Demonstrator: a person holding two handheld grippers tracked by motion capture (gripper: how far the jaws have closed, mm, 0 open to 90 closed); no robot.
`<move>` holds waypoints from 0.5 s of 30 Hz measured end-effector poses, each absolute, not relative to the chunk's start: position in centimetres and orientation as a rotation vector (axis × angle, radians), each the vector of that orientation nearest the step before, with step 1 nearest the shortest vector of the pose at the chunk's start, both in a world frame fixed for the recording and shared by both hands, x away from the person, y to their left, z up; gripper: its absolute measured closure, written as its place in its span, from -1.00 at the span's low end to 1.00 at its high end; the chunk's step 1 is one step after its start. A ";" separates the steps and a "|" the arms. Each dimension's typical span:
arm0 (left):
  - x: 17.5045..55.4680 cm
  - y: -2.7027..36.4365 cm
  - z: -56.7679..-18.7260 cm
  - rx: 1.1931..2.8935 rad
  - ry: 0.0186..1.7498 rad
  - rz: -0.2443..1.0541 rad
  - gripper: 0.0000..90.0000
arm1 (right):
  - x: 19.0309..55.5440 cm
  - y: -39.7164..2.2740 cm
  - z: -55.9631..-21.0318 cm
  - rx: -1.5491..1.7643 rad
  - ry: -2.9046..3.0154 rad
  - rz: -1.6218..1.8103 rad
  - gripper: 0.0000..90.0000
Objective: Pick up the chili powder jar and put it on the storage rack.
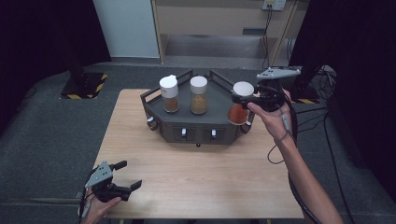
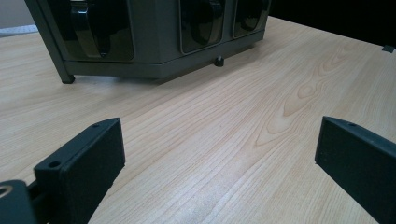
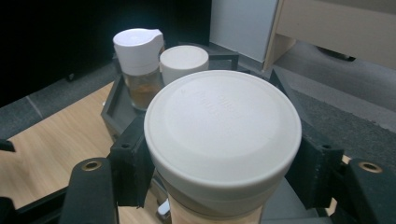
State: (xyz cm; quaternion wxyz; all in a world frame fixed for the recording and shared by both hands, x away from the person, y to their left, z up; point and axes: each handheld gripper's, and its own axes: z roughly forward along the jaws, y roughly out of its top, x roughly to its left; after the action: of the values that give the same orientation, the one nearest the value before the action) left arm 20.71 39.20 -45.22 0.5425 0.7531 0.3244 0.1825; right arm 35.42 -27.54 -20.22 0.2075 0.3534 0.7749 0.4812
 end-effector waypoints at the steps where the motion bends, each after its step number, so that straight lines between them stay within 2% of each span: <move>1: 20.7 39.2 -45.2 1.788 0.770 0.434 -0.99 | 35.6 -27.4 -20.2 0.984 2.153 1.336 -0.26; 15: 20.7 39.2 -45.2 1.788 0.769 0.433 -0.99 | 38.8 -25.1 -20.4 1.025 2.124 1.277 -0.26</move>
State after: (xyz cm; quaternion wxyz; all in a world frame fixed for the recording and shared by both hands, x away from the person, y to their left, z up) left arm 20.71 39.22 -45.22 0.5428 0.7532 0.3238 0.1824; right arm 38.78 -25.11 -20.40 0.2276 0.3722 0.7712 0.4636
